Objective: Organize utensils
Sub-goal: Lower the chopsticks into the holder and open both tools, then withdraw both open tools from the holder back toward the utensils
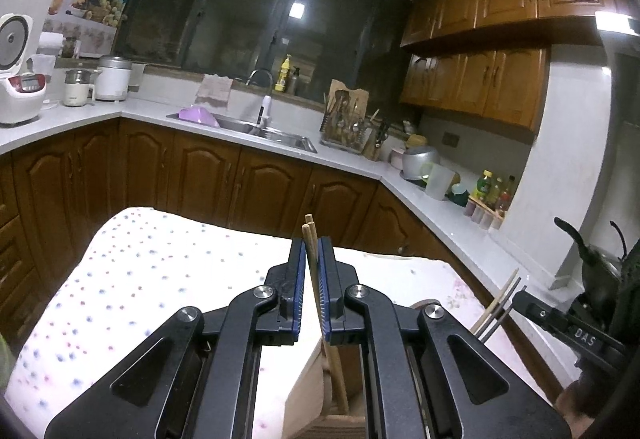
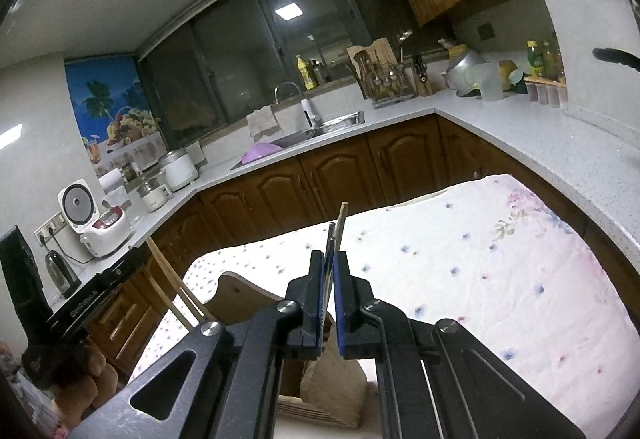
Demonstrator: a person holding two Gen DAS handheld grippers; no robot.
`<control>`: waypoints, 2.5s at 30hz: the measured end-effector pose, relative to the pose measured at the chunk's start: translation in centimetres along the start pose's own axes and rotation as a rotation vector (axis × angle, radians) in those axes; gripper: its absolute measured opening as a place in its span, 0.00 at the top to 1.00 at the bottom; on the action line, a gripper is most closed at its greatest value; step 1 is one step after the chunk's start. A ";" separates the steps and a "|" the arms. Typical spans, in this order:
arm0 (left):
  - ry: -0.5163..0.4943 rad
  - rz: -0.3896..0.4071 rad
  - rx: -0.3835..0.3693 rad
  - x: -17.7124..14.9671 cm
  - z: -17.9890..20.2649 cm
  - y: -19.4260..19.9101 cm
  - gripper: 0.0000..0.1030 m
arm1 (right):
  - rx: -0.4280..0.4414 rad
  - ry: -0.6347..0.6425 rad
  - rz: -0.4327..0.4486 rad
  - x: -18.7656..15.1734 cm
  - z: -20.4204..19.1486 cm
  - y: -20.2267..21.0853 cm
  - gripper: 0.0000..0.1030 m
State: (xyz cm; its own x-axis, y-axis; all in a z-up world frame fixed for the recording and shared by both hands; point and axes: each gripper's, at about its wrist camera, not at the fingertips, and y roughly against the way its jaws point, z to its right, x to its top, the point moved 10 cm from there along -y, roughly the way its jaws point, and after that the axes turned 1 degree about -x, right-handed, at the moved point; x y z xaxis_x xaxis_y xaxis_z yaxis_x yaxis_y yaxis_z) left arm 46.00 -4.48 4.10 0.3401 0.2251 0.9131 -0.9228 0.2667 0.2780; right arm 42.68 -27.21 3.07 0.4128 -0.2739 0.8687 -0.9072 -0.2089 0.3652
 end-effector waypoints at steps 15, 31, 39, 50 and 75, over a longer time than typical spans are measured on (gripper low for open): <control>-0.015 -0.022 -0.002 -0.1 -0.3 0.7 0.80 | 0.017 -0.013 0.006 -0.7 0.0 0.3 0.55; -0.023 -0.014 0.053 -0.6 -1.8 5.3 0.06 | 0.039 0.008 0.011 -1.5 -0.9 3.2 0.11; -0.039 -0.032 0.062 -1.7 -2.2 8.6 0.02 | 0.056 0.012 0.019 -2.0 -1.5 6.3 0.08; -0.046 -0.083 0.073 -4.5 -2.6 13.2 0.01 | 0.059 0.041 -0.002 -4.0 -1.9 10.3 0.07; -0.009 -0.221 0.116 -12.0 -6.2 17.9 0.01 | 0.015 0.016 -0.139 -13.0 1.0 14.5 0.07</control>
State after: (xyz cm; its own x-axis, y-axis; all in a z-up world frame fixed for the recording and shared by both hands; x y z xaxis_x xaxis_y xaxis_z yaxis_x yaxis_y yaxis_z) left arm 26.49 3.43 -3.78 0.5348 0.1648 0.8288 -0.8410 0.1993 0.5030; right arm 24.22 -27.62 -3.21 0.5332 -0.2259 0.8153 -0.8398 -0.2578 0.4778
